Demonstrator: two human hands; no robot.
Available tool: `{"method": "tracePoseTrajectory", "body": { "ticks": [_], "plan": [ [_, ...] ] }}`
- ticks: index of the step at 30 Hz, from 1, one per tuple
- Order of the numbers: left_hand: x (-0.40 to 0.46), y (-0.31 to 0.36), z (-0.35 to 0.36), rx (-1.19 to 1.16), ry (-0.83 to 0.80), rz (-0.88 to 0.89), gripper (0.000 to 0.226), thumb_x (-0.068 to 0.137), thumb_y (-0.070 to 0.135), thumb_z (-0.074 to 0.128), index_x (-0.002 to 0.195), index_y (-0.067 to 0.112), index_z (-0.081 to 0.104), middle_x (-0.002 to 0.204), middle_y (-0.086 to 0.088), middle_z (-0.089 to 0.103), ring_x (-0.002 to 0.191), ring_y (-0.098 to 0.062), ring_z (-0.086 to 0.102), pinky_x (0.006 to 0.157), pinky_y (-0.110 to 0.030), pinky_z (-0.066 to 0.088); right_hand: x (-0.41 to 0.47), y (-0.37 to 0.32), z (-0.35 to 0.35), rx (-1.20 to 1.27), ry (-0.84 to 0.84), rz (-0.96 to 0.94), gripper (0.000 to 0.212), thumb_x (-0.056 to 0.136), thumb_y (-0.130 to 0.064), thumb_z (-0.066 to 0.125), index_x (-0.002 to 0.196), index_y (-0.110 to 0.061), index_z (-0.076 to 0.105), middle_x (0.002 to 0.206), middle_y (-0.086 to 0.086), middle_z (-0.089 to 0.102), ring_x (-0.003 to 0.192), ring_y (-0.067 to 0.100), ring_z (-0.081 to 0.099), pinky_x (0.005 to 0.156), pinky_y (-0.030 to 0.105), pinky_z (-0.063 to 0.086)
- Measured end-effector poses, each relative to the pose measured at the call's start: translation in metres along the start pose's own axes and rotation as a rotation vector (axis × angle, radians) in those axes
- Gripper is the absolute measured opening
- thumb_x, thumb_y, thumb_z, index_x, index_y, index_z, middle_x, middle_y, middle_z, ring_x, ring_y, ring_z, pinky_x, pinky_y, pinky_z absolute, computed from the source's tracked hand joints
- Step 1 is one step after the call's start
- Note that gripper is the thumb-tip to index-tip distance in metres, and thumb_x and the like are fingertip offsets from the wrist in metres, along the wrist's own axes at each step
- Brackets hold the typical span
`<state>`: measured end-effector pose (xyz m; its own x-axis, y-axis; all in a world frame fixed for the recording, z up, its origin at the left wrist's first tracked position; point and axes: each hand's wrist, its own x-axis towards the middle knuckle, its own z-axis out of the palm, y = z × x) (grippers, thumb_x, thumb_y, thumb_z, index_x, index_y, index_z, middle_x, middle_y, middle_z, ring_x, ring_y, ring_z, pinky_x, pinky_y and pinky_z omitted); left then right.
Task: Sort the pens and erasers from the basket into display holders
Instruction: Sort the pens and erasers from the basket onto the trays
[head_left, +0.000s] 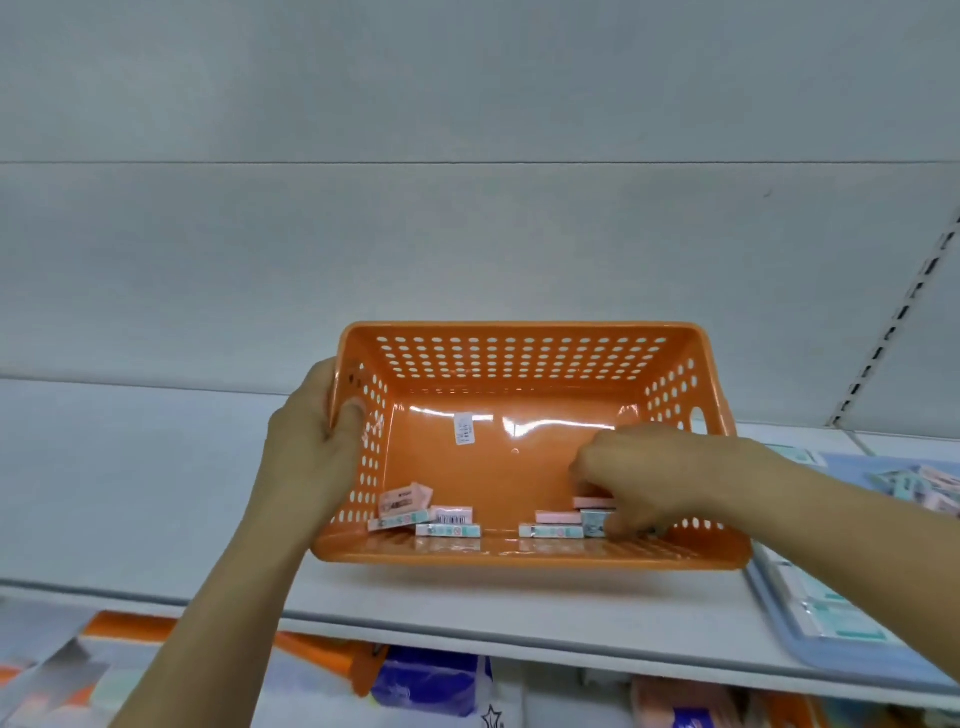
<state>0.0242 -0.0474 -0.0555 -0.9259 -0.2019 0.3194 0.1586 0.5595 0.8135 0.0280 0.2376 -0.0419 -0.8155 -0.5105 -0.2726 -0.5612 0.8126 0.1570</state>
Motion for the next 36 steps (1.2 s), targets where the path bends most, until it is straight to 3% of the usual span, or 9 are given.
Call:
{"method": "tracePoseTrajectory", "body": {
  "ticks": [8, 11, 14, 17, 19, 24, 31, 34, 36],
  "plan": [
    [0.001, 0.0, 0.002, 0.037, 0.015, 0.018, 0.033, 0.102, 0.035, 0.044, 0.134, 0.03, 0.046, 0.105, 0.013, 0.054, 0.086, -0.012, 0.059, 0.078, -0.037, 0.05, 0.01, -0.002, 0.003, 0.17, 0.131, 0.087, 0.021, 0.079, -0.037, 0.066, 0.077, -0.029, 0.047, 0.073, -0.012, 0.048, 0.064, 0.005, 0.048, 0.051, 0.022, 0.031],
    [0.001, -0.001, 0.003, 0.039, 0.023, 0.027, 0.033, 0.102, 0.035, 0.044, 0.134, 0.029, 0.046, 0.104, 0.013, 0.053, 0.085, -0.011, 0.057, 0.074, -0.033, 0.046, 0.015, -0.009, -0.002, 0.298, 0.124, 0.06, 0.017, 0.077, -0.04, 0.07, 0.078, -0.029, 0.058, 0.075, -0.013, 0.054, 0.067, 0.006, 0.054, 0.054, 0.024, 0.041],
    [0.003, -0.001, 0.003, 0.04, 0.02, 0.022, 0.033, 0.102, 0.036, 0.044, 0.133, 0.029, 0.046, 0.104, 0.013, 0.053, 0.084, -0.011, 0.057, 0.074, -0.032, 0.045, 0.021, -0.017, -0.007, 0.238, 0.055, 0.002, 0.022, 0.074, -0.042, 0.076, 0.086, -0.025, 0.069, 0.073, -0.015, 0.055, 0.07, 0.005, 0.056, 0.058, 0.028, 0.05],
    [0.003, 0.0, 0.003, 0.042, 0.025, 0.023, 0.031, 0.102, 0.035, 0.044, 0.133, 0.03, 0.046, 0.103, 0.014, 0.053, 0.083, -0.009, 0.057, 0.074, -0.032, 0.047, 0.028, -0.021, -0.009, 0.059, 0.102, -0.064, 0.019, 0.075, -0.038, 0.072, 0.079, -0.023, 0.062, 0.07, -0.013, 0.049, 0.062, 0.005, 0.048, 0.048, 0.025, 0.037],
    [0.002, 0.0, 0.004, 0.039, 0.03, 0.019, 0.031, 0.102, 0.035, 0.043, 0.132, 0.031, 0.046, 0.104, 0.015, 0.053, 0.083, -0.008, 0.057, 0.076, -0.035, 0.05, 0.032, -0.023, -0.007, -0.007, 0.124, -0.079, 0.021, 0.076, -0.034, 0.072, 0.086, -0.023, 0.057, 0.08, -0.009, 0.051, 0.061, 0.004, 0.041, 0.048, 0.024, 0.03],
    [0.006, 0.001, 0.005, 0.053, 0.028, 0.034, 0.027, 0.103, 0.032, 0.042, 0.129, 0.031, 0.048, 0.095, 0.019, 0.053, 0.076, -0.004, 0.055, 0.074, -0.03, 0.045, 0.038, -0.019, 0.002, 0.03, 0.13, -0.046, 0.036, 0.086, -0.039, 0.067, 0.115, -0.022, 0.052, 0.108, -0.002, 0.054, 0.077, 0.013, 0.045, 0.063, 0.028, 0.035],
    [0.023, 0.013, 0.006, 0.207, -0.07, -0.063, 0.034, 0.103, 0.029, 0.042, 0.137, 0.023, 0.044, 0.127, -0.002, 0.06, 0.097, -0.02, 0.058, 0.09, -0.043, 0.047, 0.027, -0.006, -0.009, 0.333, 0.262, 0.007, 0.026, 0.085, -0.05, 0.066, 0.092, -0.025, 0.061, 0.087, -0.009, 0.06, 0.076, 0.009, 0.055, 0.064, 0.026, 0.045],
    [0.018, 0.026, 0.005, 0.446, 0.06, 0.163, 0.051, 0.099, 0.027, 0.049, 0.146, 0.013, 0.035, 0.147, -0.01, 0.044, 0.133, -0.029, 0.041, 0.107, -0.044, 0.036, 0.011, 0.001, -0.019, 0.605, 0.428, 0.035, 0.018, 0.079, -0.04, 0.075, 0.092, -0.03, 0.068, 0.082, -0.016, 0.065, 0.072, 0.0, 0.059, 0.064, 0.019, 0.047],
    [0.005, 0.049, 0.011, 0.368, 0.132, 0.336, 0.057, 0.098, 0.037, 0.049, 0.148, 0.015, 0.032, 0.152, -0.005, 0.037, 0.139, -0.02, 0.032, 0.112, -0.039, 0.028, 0.002, 0.005, -0.027, 0.749, 0.504, 0.035, 0.019, 0.074, -0.032, 0.081, 0.09, -0.029, 0.071, 0.08, -0.015, 0.068, 0.069, -0.001, 0.062, 0.064, 0.019, 0.05]
  ]
}}
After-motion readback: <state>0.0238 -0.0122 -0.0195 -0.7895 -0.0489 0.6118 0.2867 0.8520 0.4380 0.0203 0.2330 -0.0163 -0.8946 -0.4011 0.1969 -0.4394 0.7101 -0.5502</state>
